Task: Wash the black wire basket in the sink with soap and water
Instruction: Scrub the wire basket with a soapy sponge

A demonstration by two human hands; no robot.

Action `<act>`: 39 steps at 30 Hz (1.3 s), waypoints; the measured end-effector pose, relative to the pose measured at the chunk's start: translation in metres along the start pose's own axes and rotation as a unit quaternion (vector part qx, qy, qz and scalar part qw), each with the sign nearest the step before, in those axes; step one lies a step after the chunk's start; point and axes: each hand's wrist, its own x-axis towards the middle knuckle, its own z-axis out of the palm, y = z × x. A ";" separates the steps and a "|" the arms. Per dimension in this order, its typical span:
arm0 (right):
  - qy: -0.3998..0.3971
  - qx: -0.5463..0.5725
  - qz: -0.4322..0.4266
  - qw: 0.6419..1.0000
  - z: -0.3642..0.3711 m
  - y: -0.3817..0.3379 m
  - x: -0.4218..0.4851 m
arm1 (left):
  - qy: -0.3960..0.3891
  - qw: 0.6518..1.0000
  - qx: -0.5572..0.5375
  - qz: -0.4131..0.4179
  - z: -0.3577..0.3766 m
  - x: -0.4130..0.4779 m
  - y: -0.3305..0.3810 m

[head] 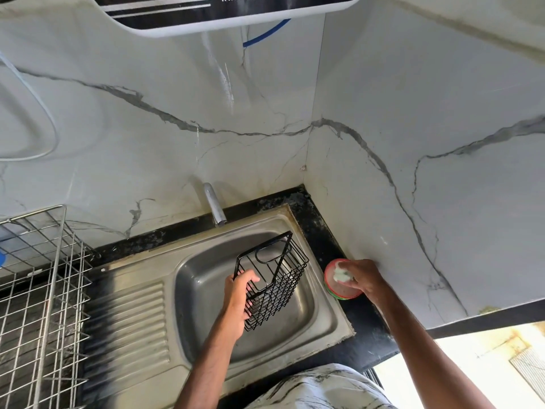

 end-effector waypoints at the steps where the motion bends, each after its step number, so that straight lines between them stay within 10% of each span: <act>1: 0.013 -0.022 -0.023 0.999 -0.001 0.012 0.017 | 0.000 1.000 0.000 -0.002 0.000 0.000 0.000; 7: 0.073 -0.187 -0.127 0.971 -0.002 -0.017 -0.021 | -0.005 1.000 -0.004 0.007 0.001 -0.001 -0.002; 18: 0.112 -0.157 -0.256 0.947 -0.004 -0.040 -0.054 | 0.000 1.000 -0.016 0.014 0.000 0.005 -0.007; 39: 0.072 -0.171 -0.243 0.952 -0.005 -0.030 -0.044 | 0.009 1.000 -0.002 -0.005 -0.003 -0.004 -0.008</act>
